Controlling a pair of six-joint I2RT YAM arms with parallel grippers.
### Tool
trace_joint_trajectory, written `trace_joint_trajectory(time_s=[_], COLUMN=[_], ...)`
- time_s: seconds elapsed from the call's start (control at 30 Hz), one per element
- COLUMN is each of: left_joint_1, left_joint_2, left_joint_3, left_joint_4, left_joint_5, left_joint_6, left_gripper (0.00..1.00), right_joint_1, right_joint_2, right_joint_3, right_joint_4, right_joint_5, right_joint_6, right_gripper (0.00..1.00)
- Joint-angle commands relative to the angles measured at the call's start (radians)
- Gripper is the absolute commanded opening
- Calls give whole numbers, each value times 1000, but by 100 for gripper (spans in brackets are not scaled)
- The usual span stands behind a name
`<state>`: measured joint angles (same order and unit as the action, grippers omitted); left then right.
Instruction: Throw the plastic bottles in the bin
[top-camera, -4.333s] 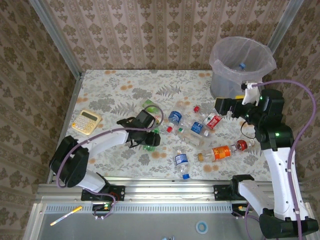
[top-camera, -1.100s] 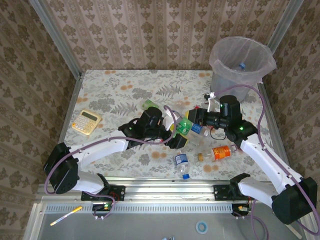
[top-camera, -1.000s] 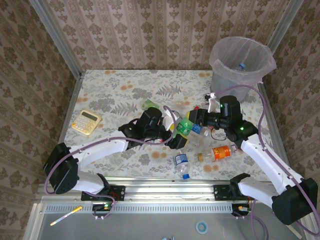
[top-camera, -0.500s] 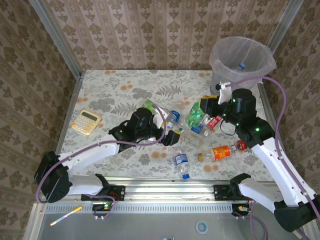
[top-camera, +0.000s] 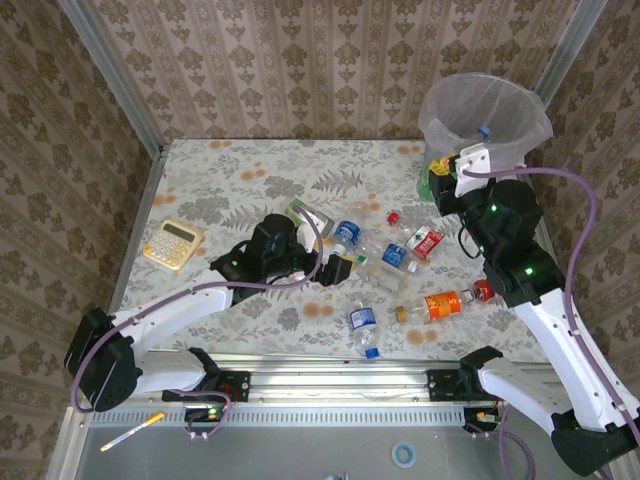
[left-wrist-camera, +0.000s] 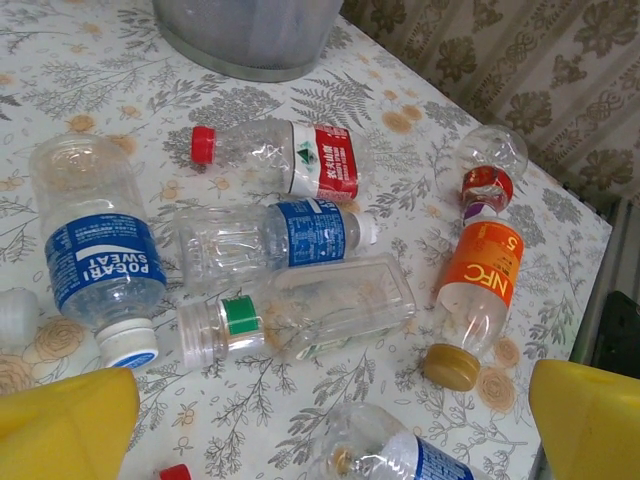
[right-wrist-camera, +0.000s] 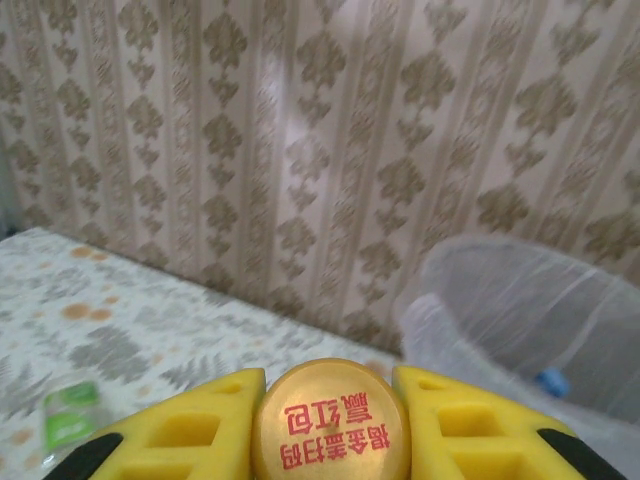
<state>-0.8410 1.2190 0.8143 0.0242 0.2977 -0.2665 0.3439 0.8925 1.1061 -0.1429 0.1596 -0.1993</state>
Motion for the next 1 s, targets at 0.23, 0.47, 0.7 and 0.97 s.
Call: trace_joint_trajectory(time_s=[0.23, 0.47, 0.7, 0.97], left_joint_1=[25, 37, 54, 68], left_joint_2=[-19, -16, -11, 8], left_joint_3=[-10, -11, -17, -15], left_joint_4=[33, 35, 41, 47], left_joint_5=[13, 17, 22, 36], left_joint_6=[-18, -22, -26, -29], left_gripper=[100, 100, 100, 100], right_joint_1=[-13, -9, -11, -37], right_joint_2=[104, 223, 321, 414], right_joint_3=[-57, -101, -103, -81], right_joint_4=[436, 606, 756, 927], right_joint_5=[90, 73, 85, 74], right_joint_6=[-492, -831, -1003, -1071], right_gripper=[2, 0, 0, 0])
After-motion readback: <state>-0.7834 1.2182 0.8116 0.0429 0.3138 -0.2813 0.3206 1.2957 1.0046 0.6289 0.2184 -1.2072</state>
